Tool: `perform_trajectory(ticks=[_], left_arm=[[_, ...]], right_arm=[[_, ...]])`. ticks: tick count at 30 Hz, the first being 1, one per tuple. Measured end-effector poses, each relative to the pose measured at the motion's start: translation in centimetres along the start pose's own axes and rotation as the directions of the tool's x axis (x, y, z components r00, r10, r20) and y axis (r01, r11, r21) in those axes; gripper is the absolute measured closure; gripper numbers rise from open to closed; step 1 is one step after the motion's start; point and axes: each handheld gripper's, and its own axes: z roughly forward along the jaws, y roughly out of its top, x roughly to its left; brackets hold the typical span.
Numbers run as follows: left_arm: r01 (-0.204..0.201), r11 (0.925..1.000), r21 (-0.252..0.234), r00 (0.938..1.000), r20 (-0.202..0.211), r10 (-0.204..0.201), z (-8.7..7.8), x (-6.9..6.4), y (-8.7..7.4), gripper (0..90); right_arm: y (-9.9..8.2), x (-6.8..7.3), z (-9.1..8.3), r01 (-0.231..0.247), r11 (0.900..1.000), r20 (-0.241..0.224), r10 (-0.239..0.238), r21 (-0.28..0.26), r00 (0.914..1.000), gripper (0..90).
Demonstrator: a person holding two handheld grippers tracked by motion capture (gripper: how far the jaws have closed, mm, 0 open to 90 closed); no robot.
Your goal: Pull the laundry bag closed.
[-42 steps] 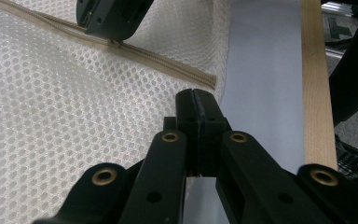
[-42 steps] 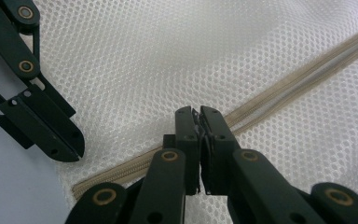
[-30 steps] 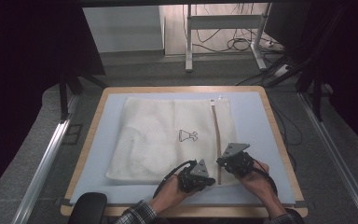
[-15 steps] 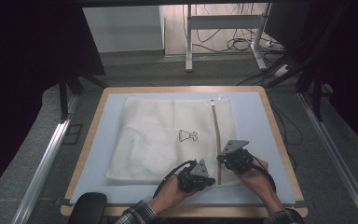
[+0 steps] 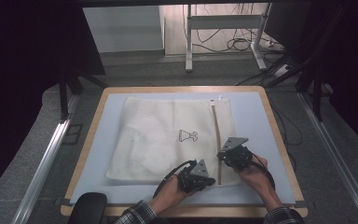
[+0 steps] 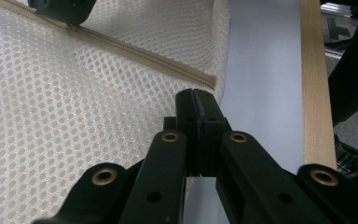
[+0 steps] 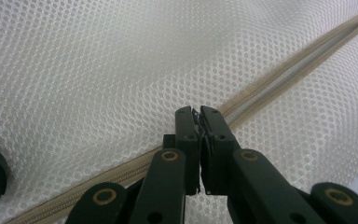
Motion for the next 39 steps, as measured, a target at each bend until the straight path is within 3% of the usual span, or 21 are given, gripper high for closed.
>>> perform_trajectory(ticks=[3, 6, 9, 11, 13, 39], left_arm=[[0.015, 0.9998, -0.013, 0.9999, 0.002, -0.015, 0.1, -0.1, 0.0, 90.0], [0.000, 1.0000, 0.000, 1.0000, -0.001, 0.000, 0.0, 0.0, 0.0, 90.0], [0.014, 0.9998, -0.012, 0.9999, 0.002, -0.014, 0.1, -0.1, 0.0, 90.0], [0.001, 1.0000, 0.000, 1.0000, 0.001, -0.001, 0.0, 0.0, 0.0, 90.0], [0.015, 0.9998, -0.014, 0.9999, 0.003, -0.015, 0.1, 0.0, 0.0, 90.0], [0.017, 0.9998, -0.013, 0.9998, 0.004, -0.017, 0.1, -0.1, 0.0, 90.0]], right_arm=[[0.1, -0.2, 0.1, 0.000, 1.0000, 0.002, 0.000, -0.002, 1.0000, 85.8], [0.1, -0.4, 0.2, -0.002, 1.0000, 0.003, 0.002, -0.001, 1.0000, 85.8], [0.2, -0.5, 0.3, -0.001, 1.0000, 0.007, 0.001, -0.001, 1.0000, 85.8], [0.2, -0.7, 0.4, -0.001, 1.0000, 0.010, 0.002, -0.001, 0.9999, 85.8], [0.3, -0.8, 0.4, 0.001, 1.0000, 0.012, -0.001, -0.002, 0.9999, 85.8], [1.0, -2.5, 1.2, 0.000, 1.0000, 0.034, 0.000, 0.000, 0.9994, 85.7]])
